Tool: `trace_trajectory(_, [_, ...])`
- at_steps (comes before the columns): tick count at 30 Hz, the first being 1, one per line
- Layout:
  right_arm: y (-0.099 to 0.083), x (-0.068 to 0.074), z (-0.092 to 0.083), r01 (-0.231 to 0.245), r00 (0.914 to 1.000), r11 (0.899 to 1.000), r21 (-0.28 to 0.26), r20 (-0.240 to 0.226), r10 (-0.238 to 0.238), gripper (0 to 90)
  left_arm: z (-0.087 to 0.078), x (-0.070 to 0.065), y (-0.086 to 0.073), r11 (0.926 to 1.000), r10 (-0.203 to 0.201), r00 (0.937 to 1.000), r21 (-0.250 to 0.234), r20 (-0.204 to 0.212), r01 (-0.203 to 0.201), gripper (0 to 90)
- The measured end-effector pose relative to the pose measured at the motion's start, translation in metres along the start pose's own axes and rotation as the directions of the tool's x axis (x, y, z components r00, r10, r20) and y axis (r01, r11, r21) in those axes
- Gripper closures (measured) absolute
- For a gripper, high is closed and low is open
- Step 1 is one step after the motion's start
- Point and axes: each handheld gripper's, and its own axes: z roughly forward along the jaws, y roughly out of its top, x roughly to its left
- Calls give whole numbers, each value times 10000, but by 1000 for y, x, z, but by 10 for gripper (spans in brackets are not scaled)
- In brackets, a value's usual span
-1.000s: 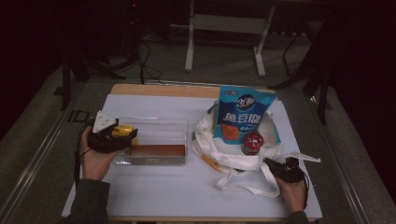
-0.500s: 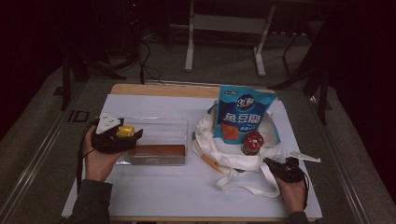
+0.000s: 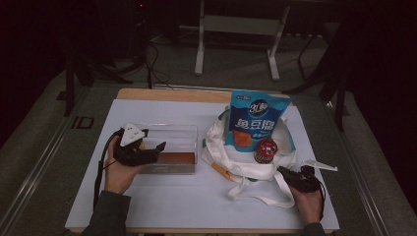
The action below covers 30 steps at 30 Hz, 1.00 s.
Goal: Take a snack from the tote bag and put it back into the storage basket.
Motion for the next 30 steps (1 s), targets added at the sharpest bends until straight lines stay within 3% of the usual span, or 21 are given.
trace_trajectory(11, [0,0,0,19,10000,10000,2,4,-19,714,12,-16,-7,10000,-36,9974,30,714,34,357])
trace_trajectory(18, [0,2,-1,96,9999,10000,-16,127,-96,714,15,-28,-11,10000,-38,9901,41,1406,32,412])
trace_trajectory(26, [4,6,-4,422,9982,9990,141,412,-428,726,18,-36,-21,9999,-112,9860,143,1662,89,419])
trace_trajectory(30, [9,9,-10,701,9958,9975,81,588,-705,741,19,-42,-25,9998,91,9857,174,1685,-122,416])
